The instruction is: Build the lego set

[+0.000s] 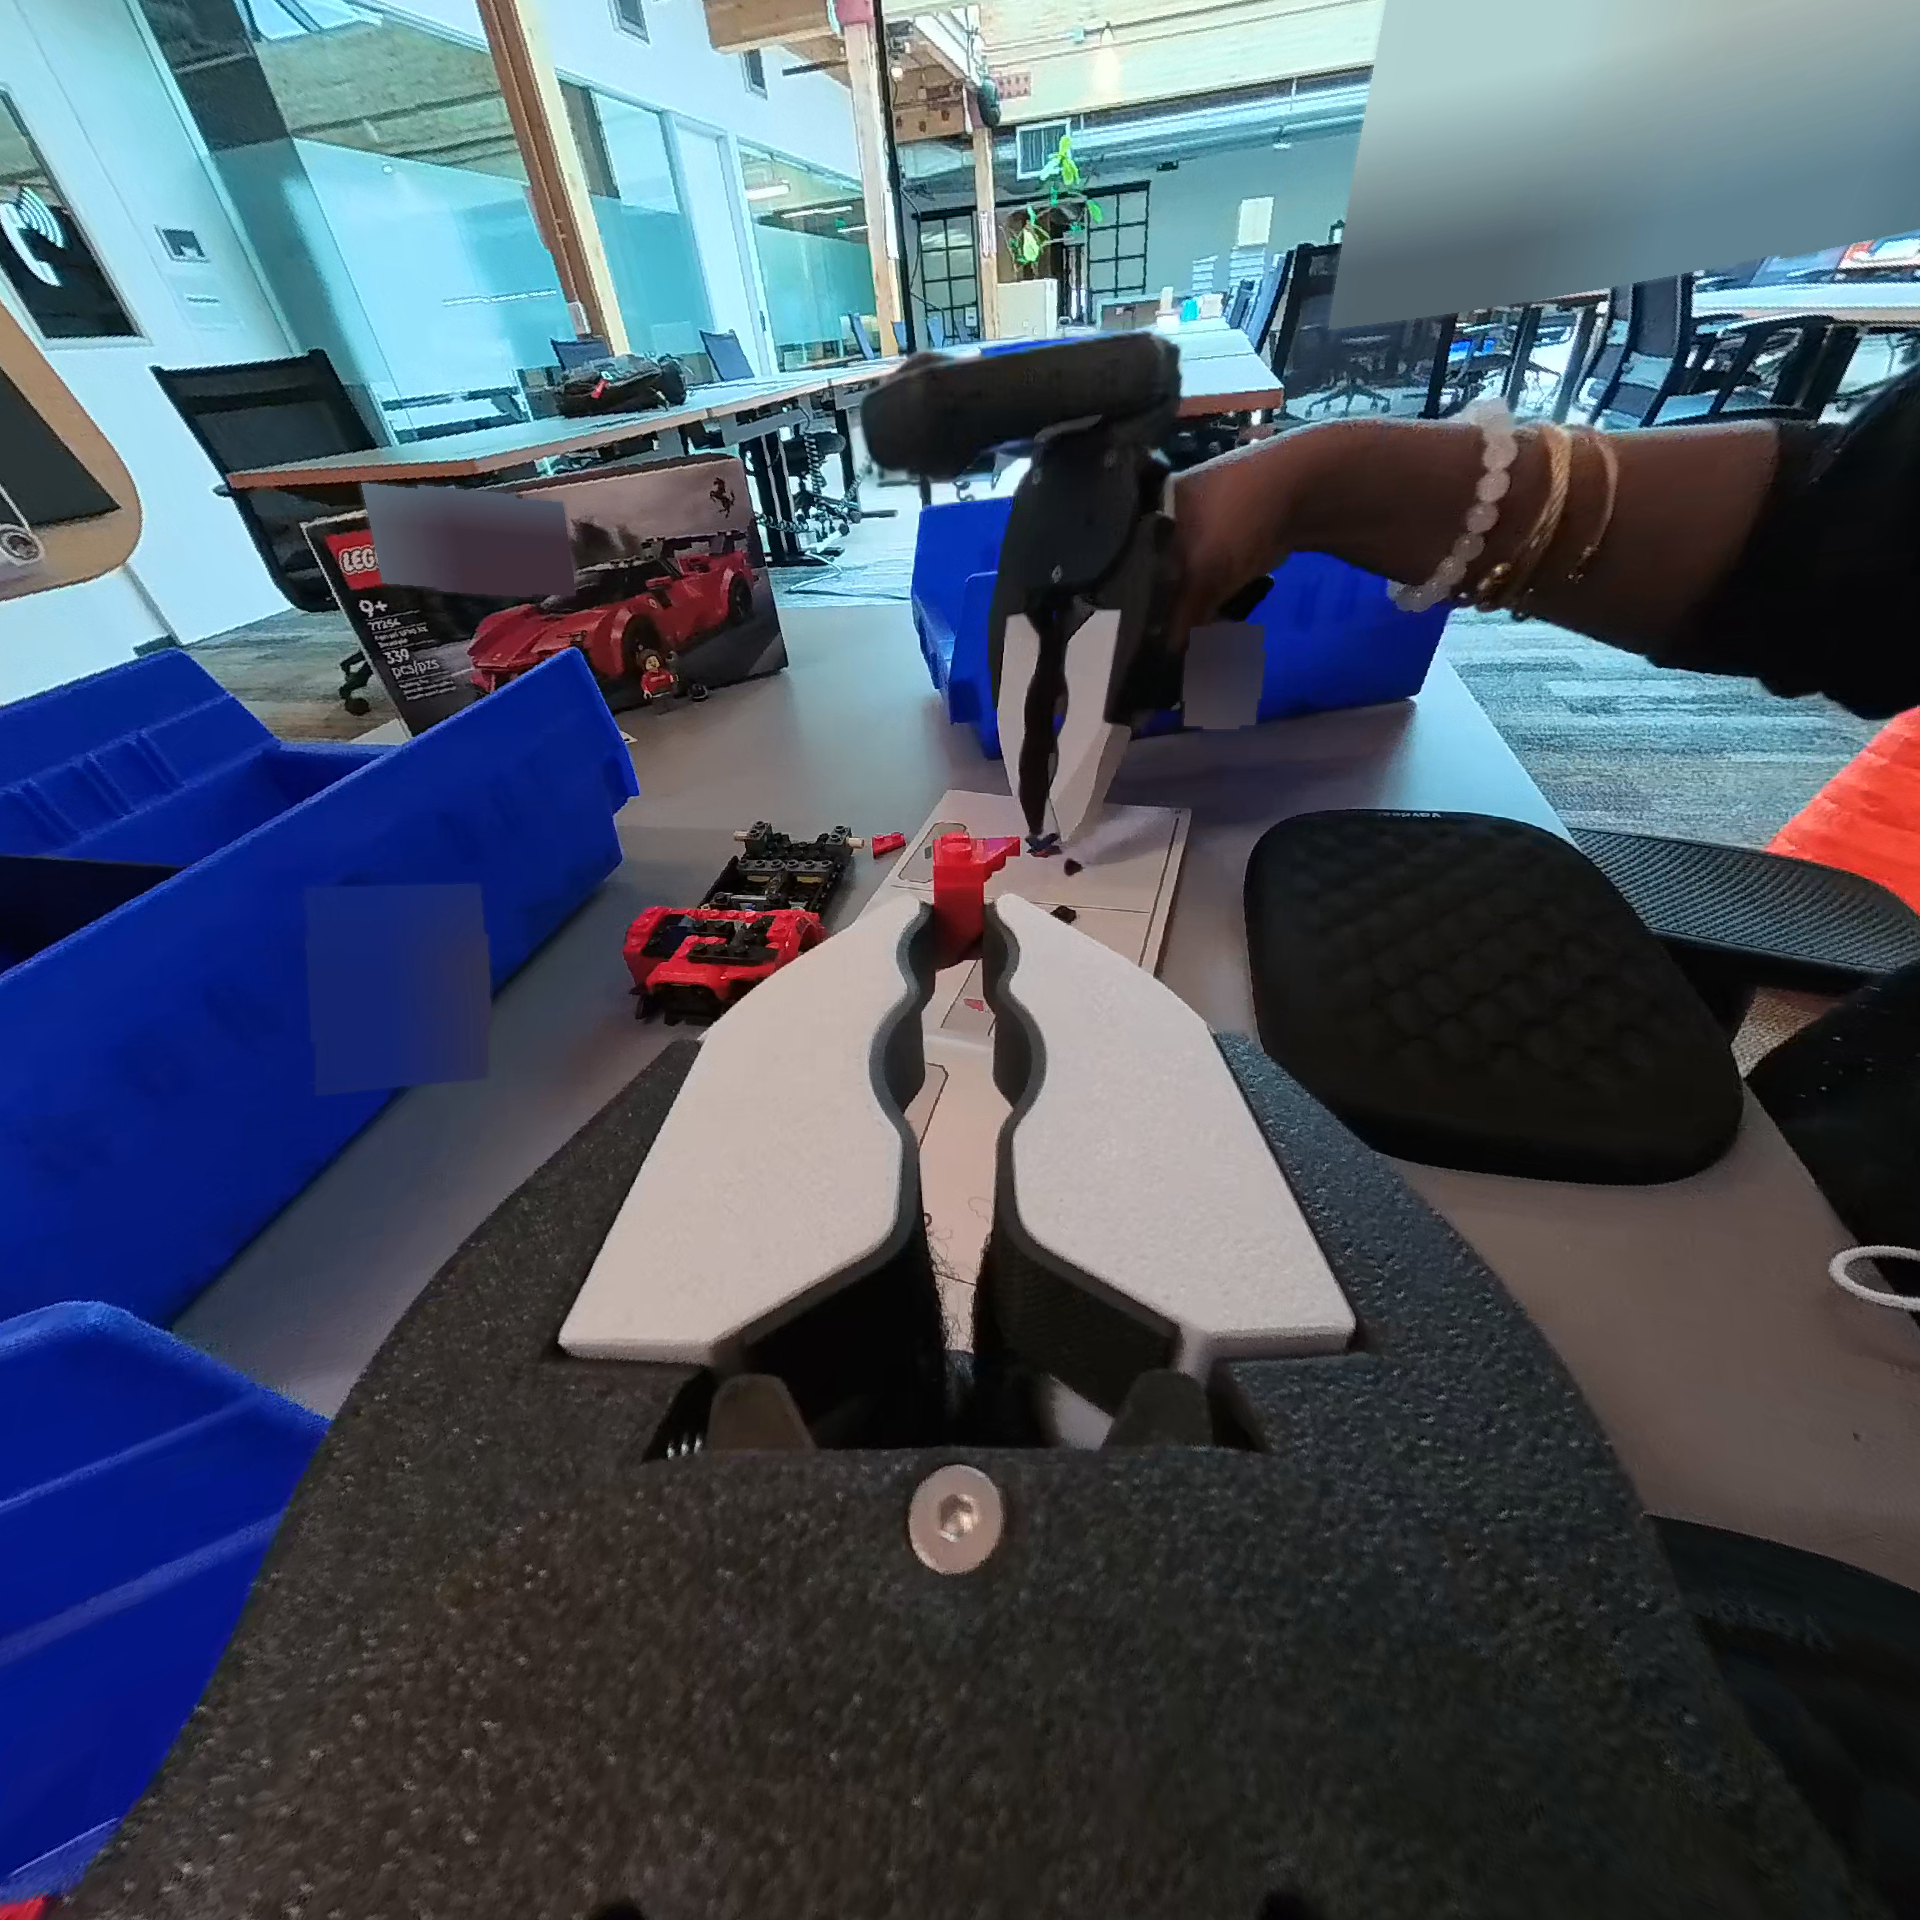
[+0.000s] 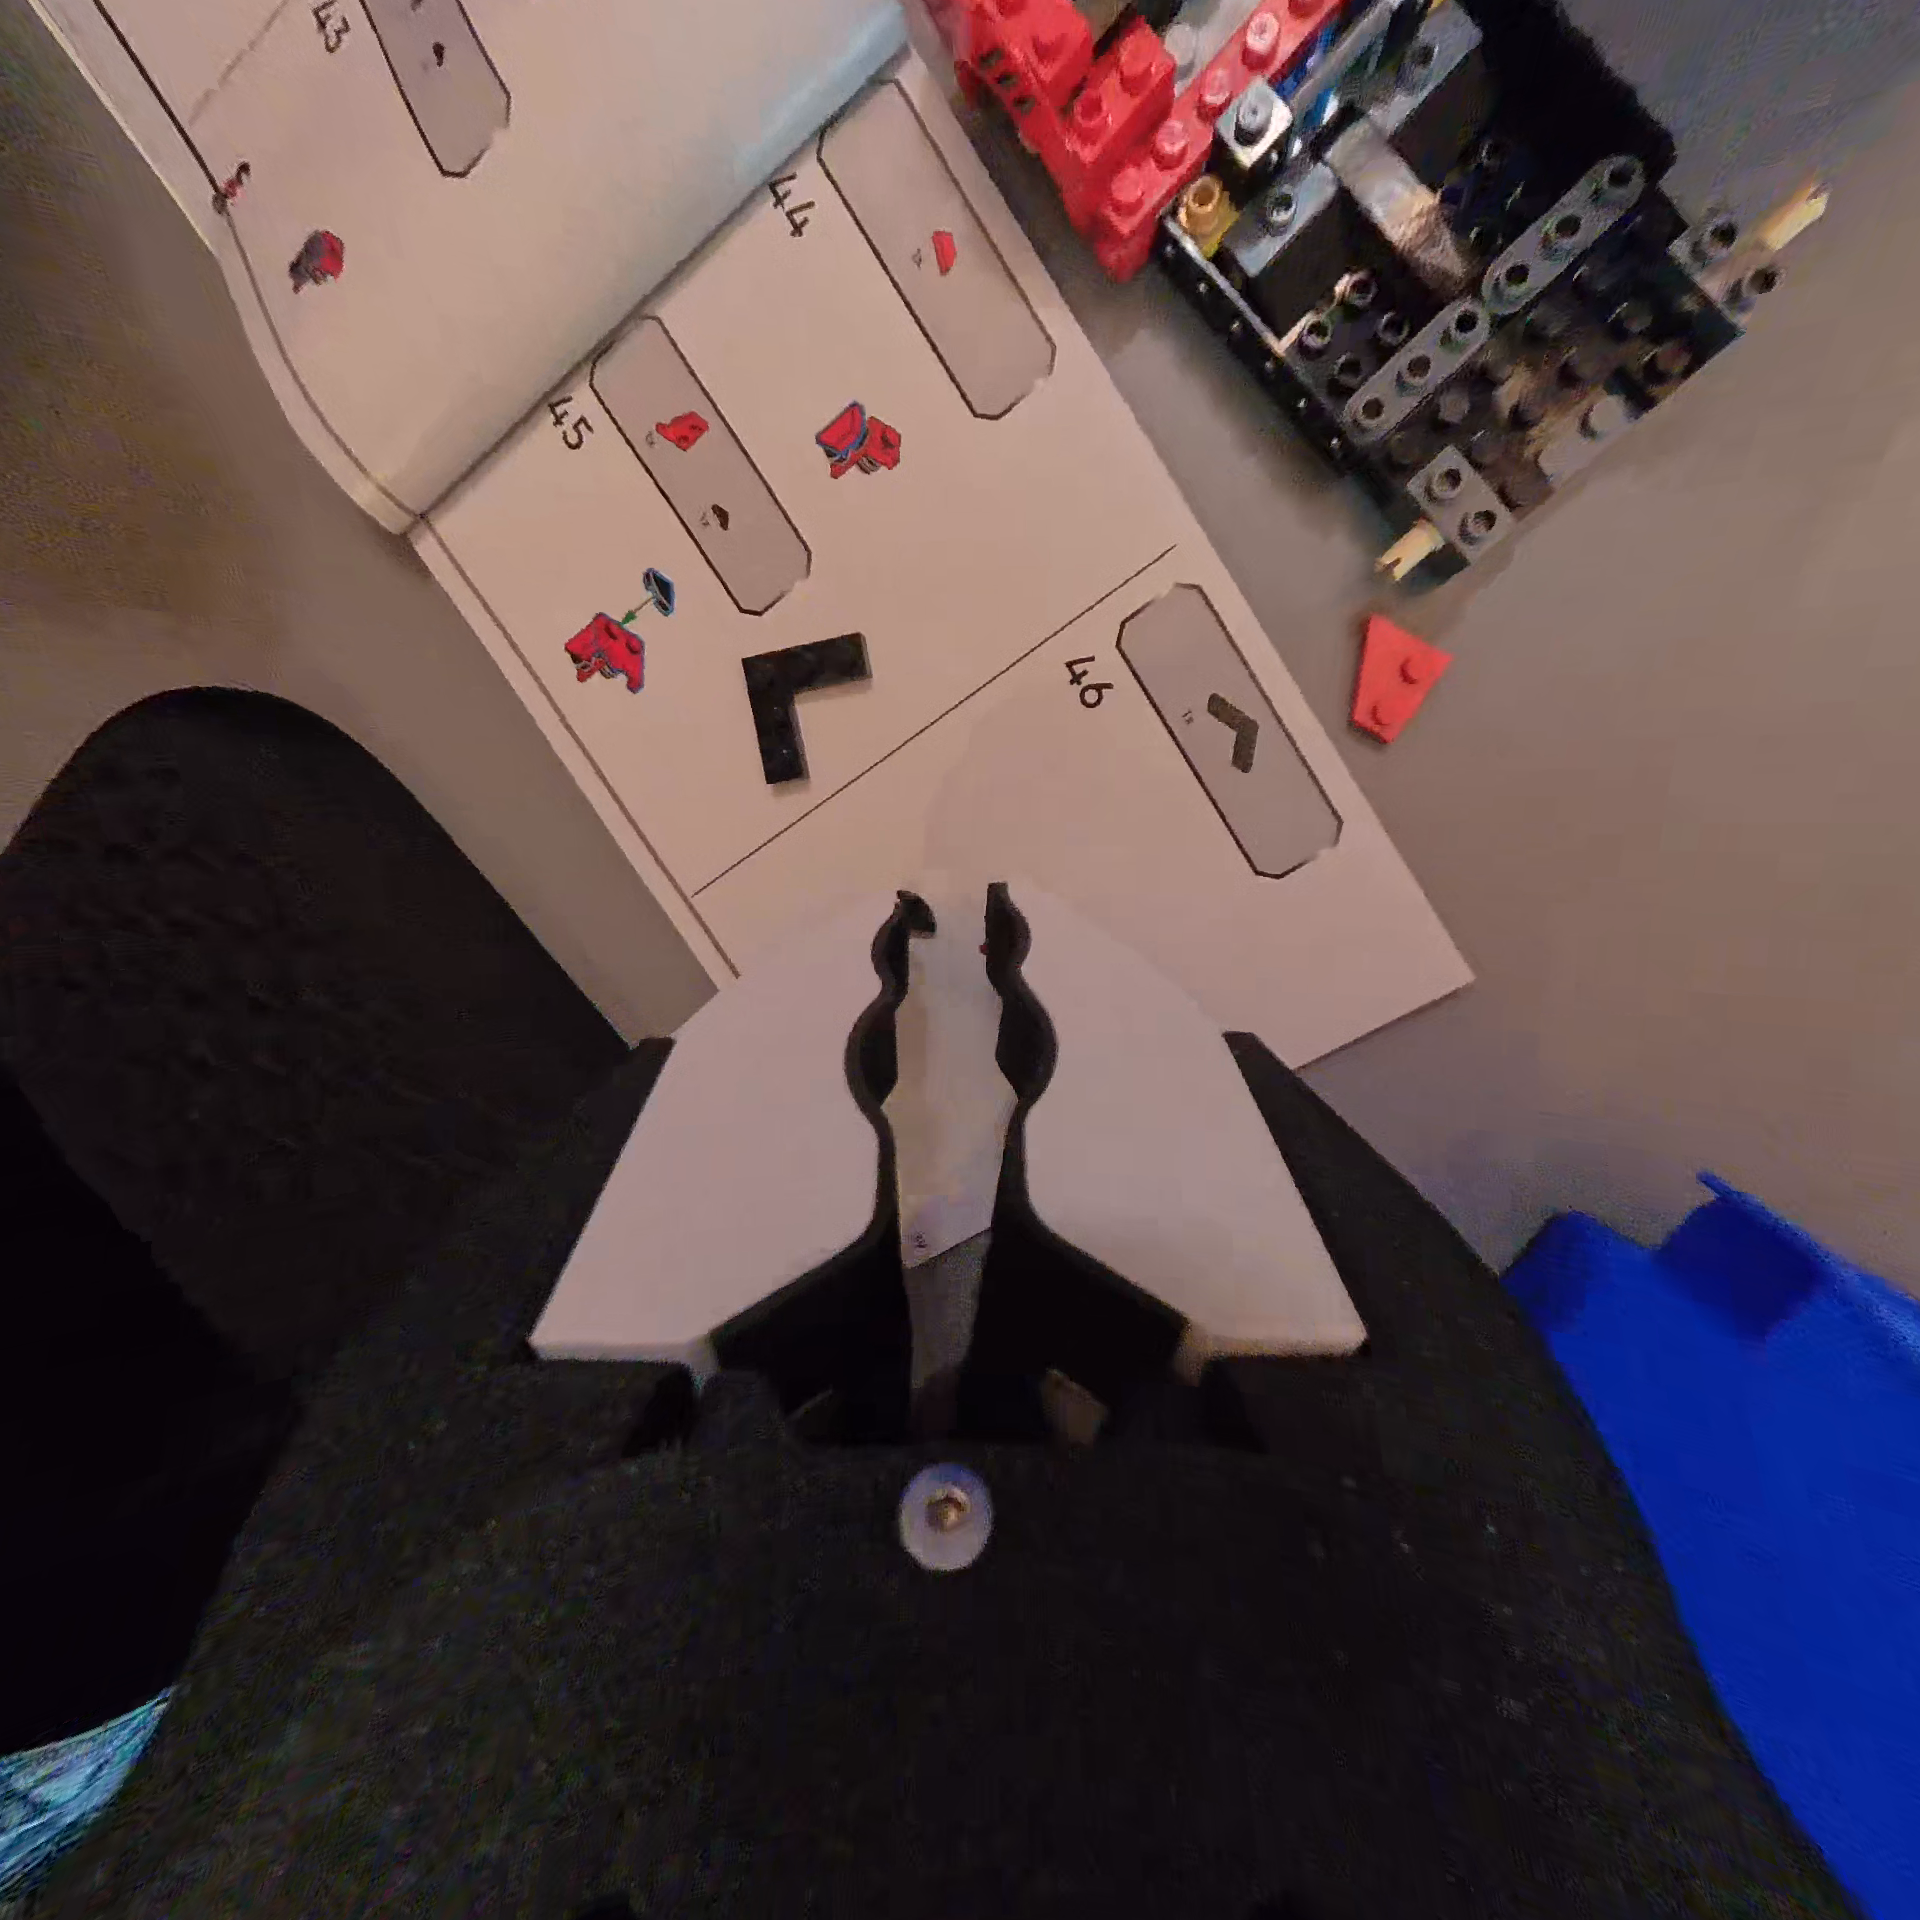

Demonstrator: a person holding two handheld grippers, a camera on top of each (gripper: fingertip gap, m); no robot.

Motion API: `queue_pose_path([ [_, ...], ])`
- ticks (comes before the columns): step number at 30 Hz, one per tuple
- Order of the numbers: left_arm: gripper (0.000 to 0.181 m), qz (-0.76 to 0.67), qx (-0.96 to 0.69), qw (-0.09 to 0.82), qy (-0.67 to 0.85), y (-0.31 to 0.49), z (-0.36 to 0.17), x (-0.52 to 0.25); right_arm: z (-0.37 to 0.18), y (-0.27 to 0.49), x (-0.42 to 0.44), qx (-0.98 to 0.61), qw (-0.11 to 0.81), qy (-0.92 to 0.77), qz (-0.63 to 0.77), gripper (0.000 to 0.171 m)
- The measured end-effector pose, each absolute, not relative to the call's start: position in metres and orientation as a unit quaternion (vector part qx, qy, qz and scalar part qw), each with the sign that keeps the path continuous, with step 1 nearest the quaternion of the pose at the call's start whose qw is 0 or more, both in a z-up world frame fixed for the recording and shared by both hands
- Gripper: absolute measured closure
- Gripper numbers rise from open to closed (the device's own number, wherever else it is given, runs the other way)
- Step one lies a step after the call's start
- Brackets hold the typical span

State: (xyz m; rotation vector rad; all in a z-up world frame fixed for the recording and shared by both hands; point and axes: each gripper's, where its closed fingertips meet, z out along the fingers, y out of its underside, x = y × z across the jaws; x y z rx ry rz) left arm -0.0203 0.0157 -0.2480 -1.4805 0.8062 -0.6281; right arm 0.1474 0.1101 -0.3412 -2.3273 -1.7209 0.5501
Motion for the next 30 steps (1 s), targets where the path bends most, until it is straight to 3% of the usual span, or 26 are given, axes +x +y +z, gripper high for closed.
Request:
queue_pose_path([
  [7, 0.174, -0.27, -0.643, 0.621, 0.357, 0.014, -0.249, -0.019, -0.347, 0.098, 0.145, -0.738, 0.184, -0.64, 0.109, 0.16],
  [13, 0.174, -0.269, -0.644, 0.619, 0.359, 0.014, -0.25, -0.018, -0.359, 0.096, 0.144, -0.734, 0.191, -0.644, 0.101, 0.16],
  [18, 0.174, -0.27, -0.645, 0.619, 0.358, 0.015, -0.25, -0.018, -0.361, 0.098, 0.144, -0.743, 0.17, -0.635, 0.126, 0.158],
  [20, 0.174, -0.271, -0.644, 0.619, 0.359, 0.014, -0.25, -0.018, -0.362, 0.098, 0.144, -0.744, 0.163, -0.633, 0.142, 0.167],
  [25, 0.174, -0.272, -0.645, 0.619, 0.357, 0.015, -0.25, -0.019, -0.356, 0.093, 0.138, -0.749, 0.143, -0.616, 0.199, 0.167],
  [30, 0.174, -0.276, -0.645, 0.615, 0.36, 0.014, -0.251, -0.017, -0.357, 0.076, 0.137, -0.747, 0.058, -0.619, 0.236, 0.167],
])
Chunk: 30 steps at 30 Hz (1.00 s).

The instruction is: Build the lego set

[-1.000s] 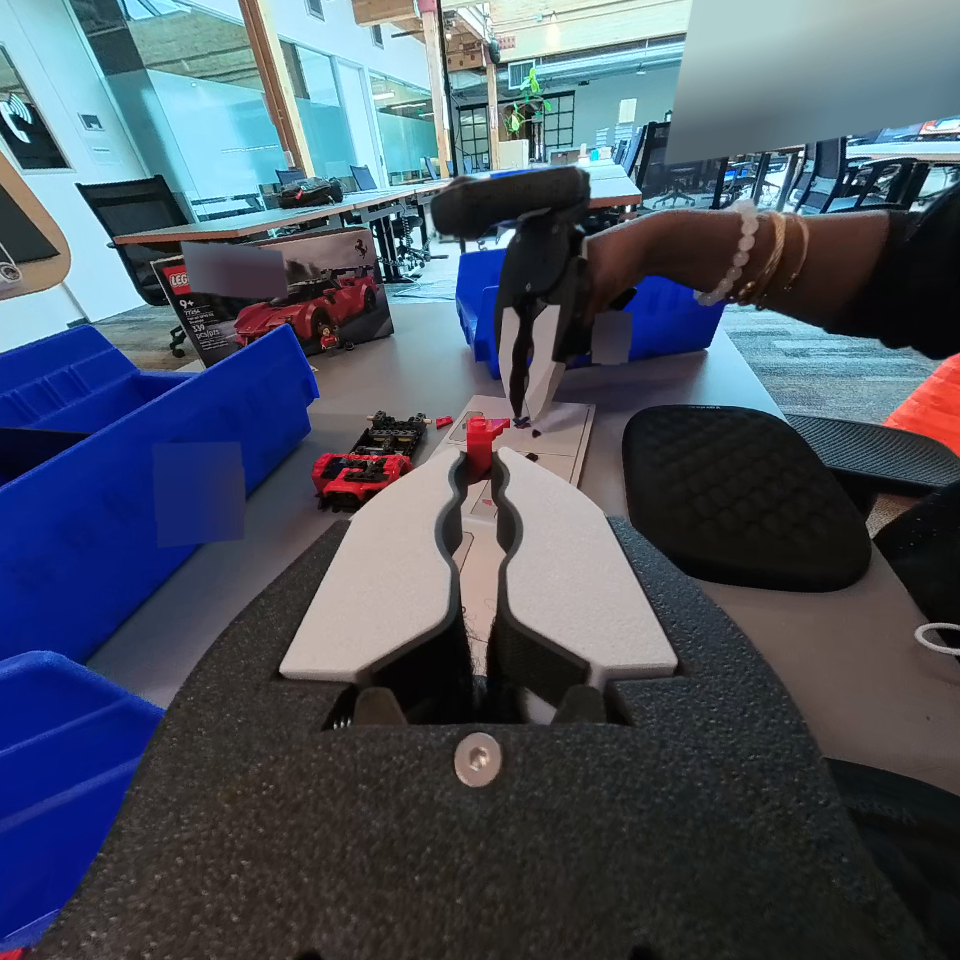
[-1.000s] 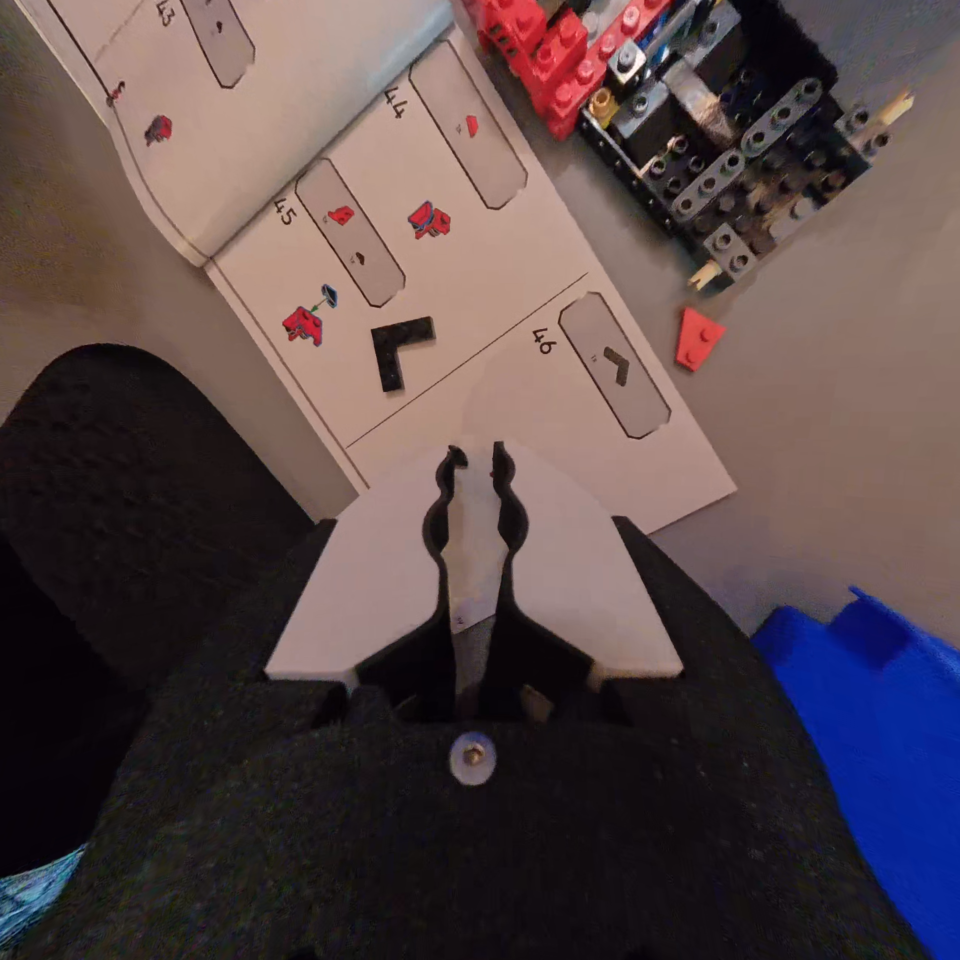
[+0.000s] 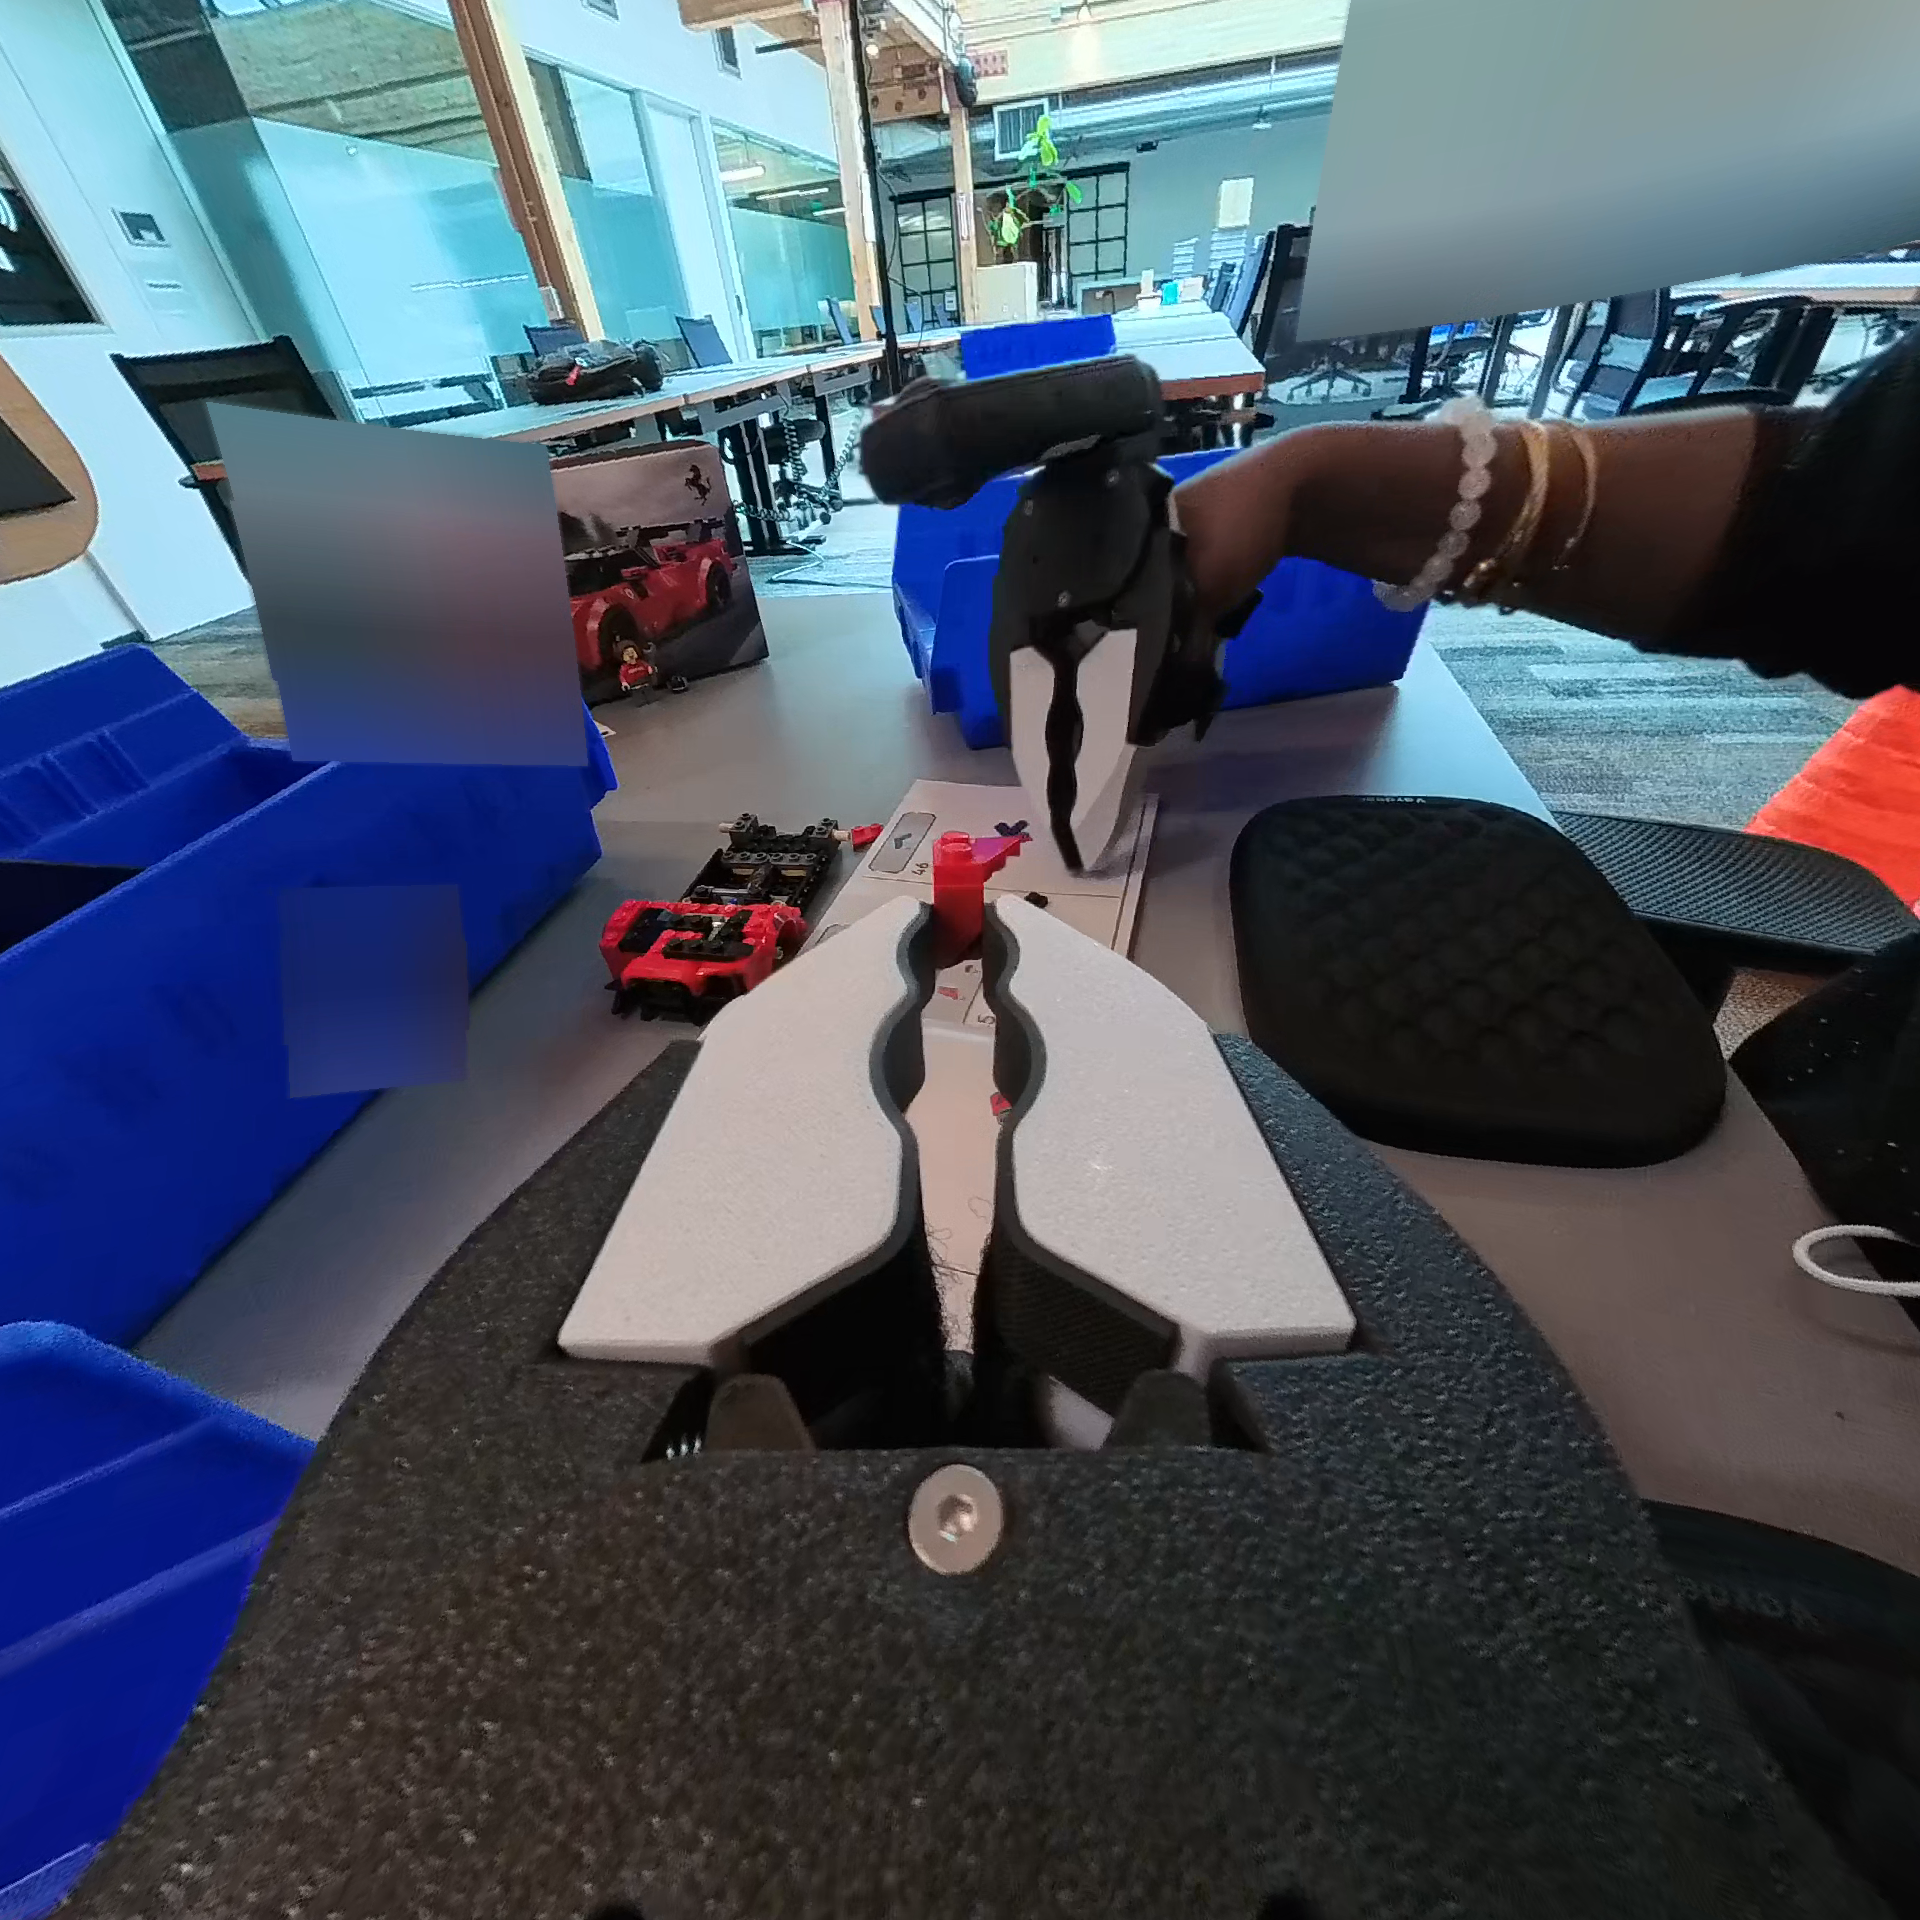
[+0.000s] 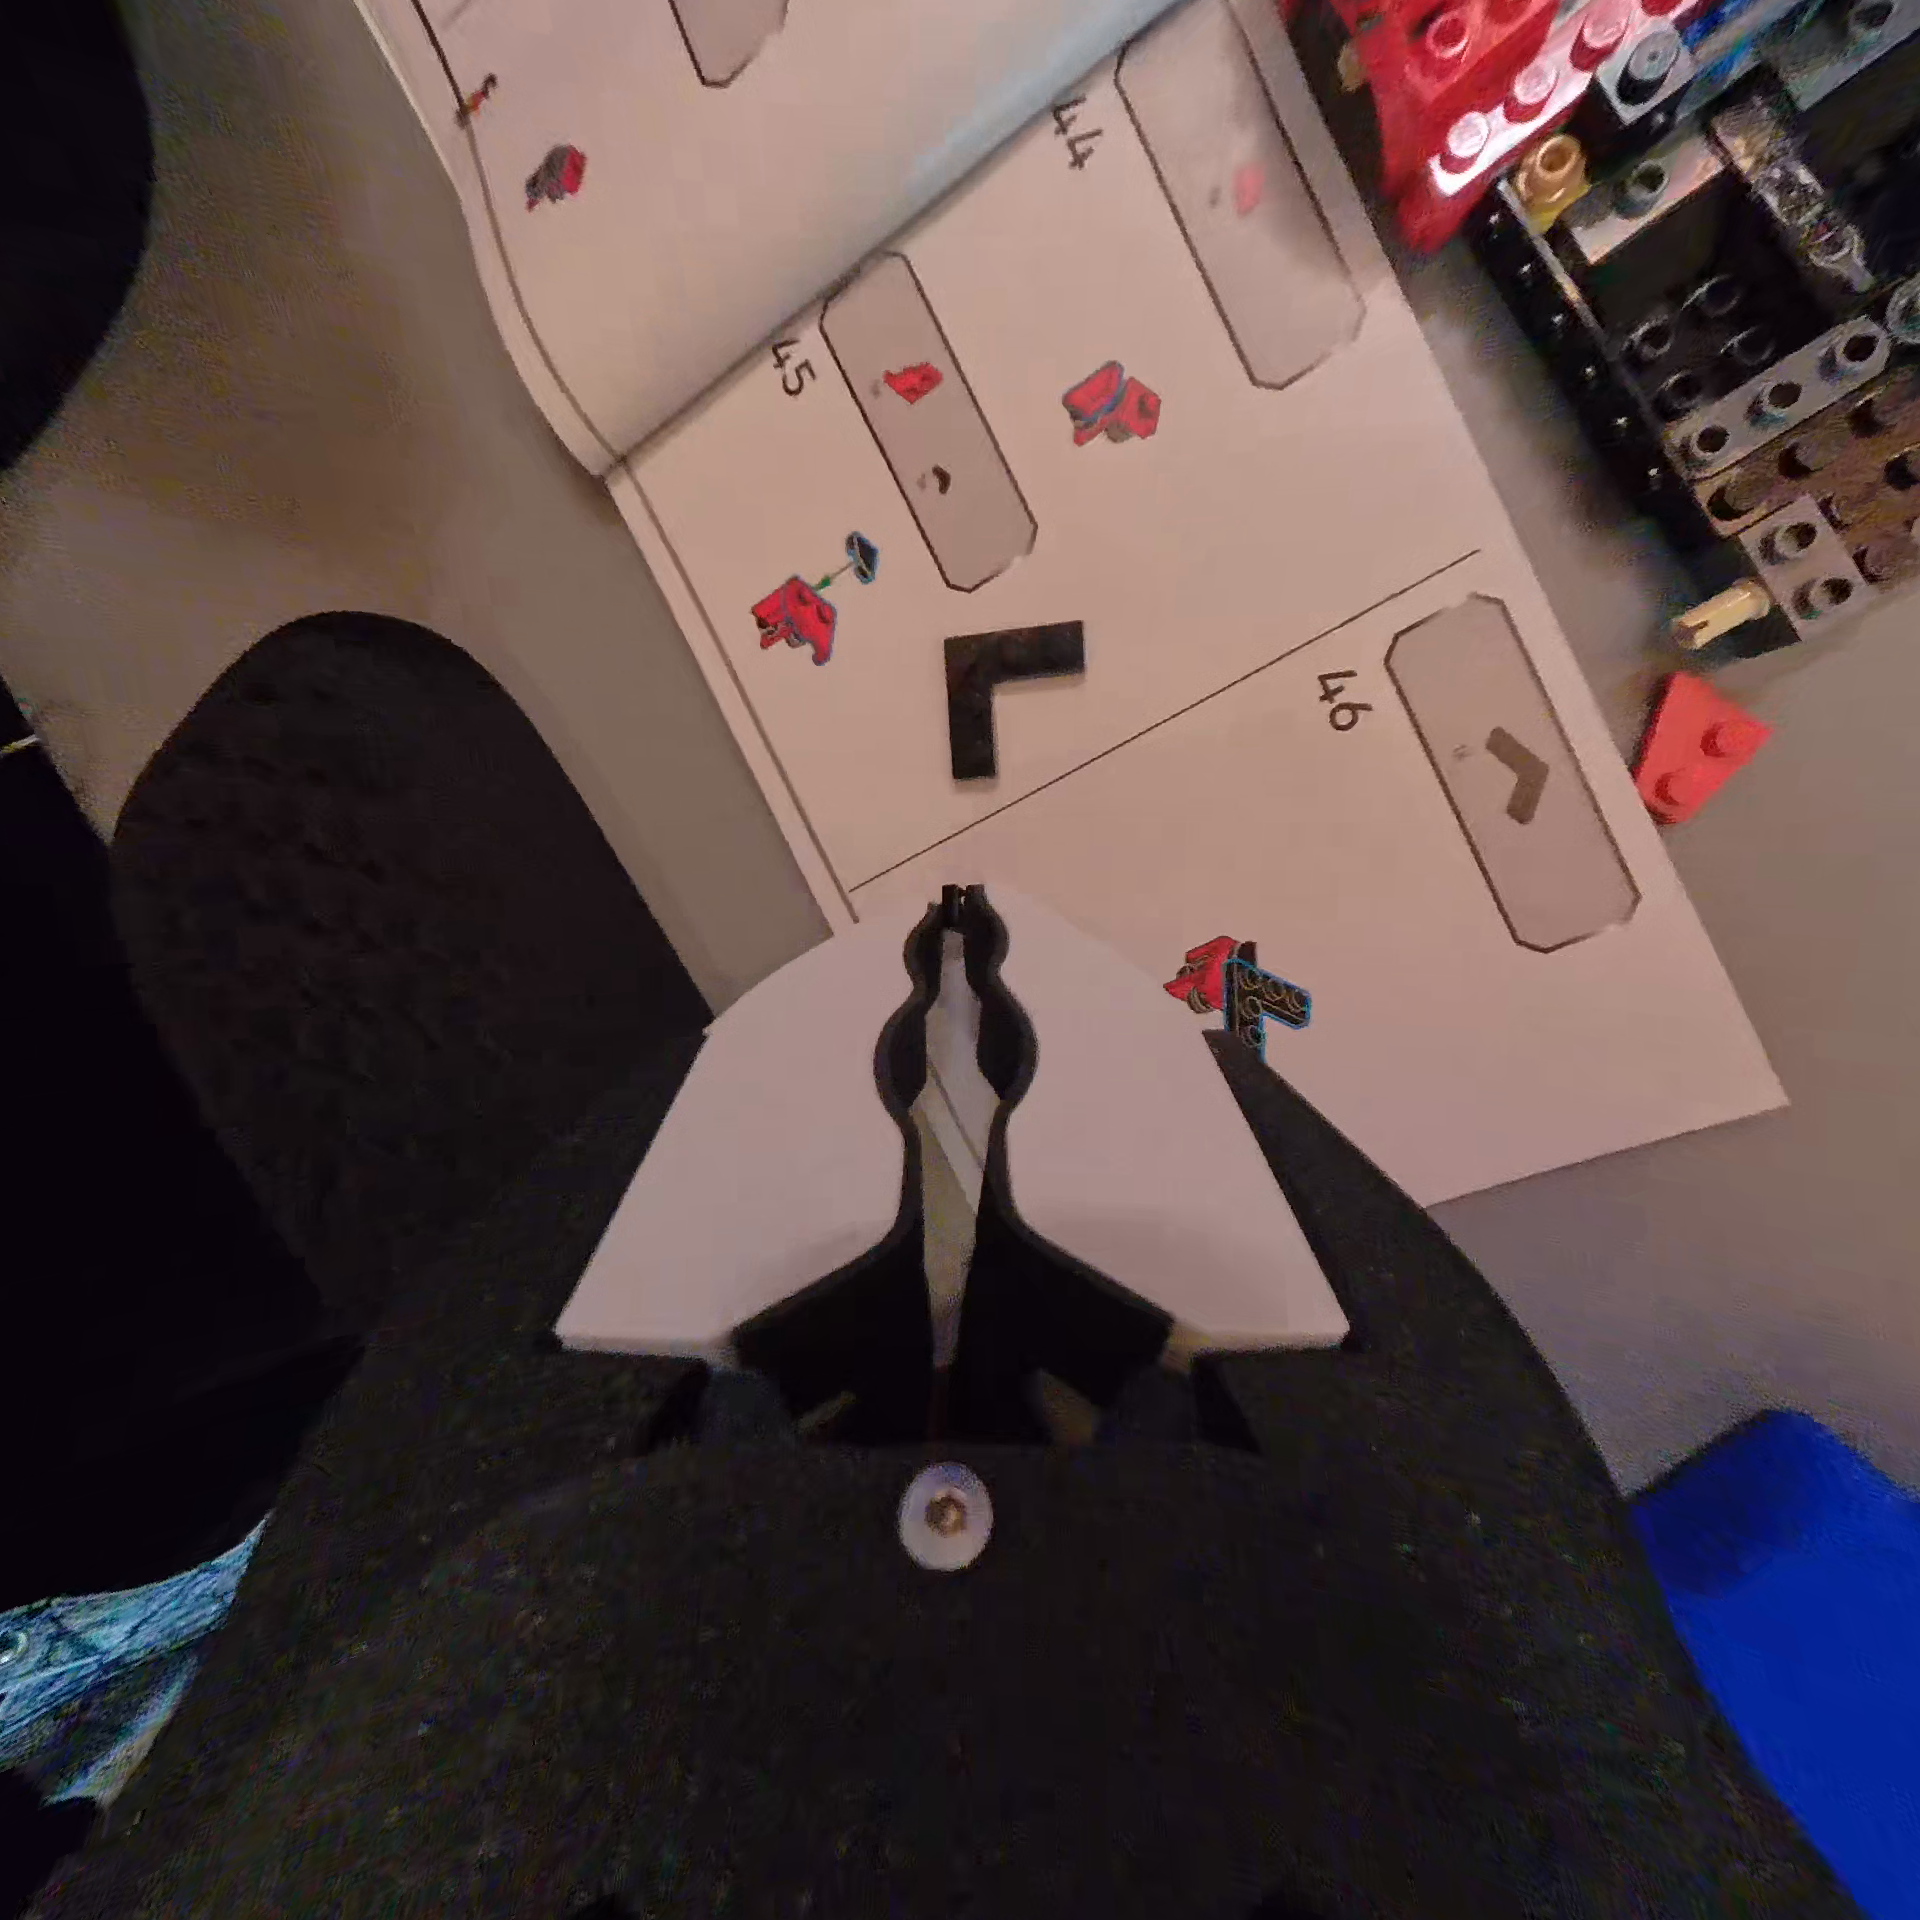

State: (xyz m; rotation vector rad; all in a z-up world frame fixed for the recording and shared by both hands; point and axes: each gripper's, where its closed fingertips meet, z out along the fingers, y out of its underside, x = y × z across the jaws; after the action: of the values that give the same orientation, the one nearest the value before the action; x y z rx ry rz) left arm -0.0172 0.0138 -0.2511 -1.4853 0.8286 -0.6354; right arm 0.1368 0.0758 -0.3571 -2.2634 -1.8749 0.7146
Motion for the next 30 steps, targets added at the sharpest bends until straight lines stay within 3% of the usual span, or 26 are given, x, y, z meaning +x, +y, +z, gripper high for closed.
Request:
queue_pose_path([
  [7, 0.174, -0.276, -0.646, 0.613, 0.361, 0.014, -0.252, -0.017, -0.36, 0.095, 0.139, -0.74, 0.041, -0.645, 0.184, 0.158],
  [16, 0.174, -0.281, -0.647, 0.609, 0.364, 0.013, -0.255, -0.016, -0.339, 0.093, 0.144, -0.691, 0.088, -0.688, 0.203, 0.158],
  [30, 0.174, -0.287, -0.642, 0.601, 0.38, 0.01, -0.258, -0.009, -0.359, 0.093, 0.147, -0.638, 0.096, -0.757, 0.105, 0.154],
])
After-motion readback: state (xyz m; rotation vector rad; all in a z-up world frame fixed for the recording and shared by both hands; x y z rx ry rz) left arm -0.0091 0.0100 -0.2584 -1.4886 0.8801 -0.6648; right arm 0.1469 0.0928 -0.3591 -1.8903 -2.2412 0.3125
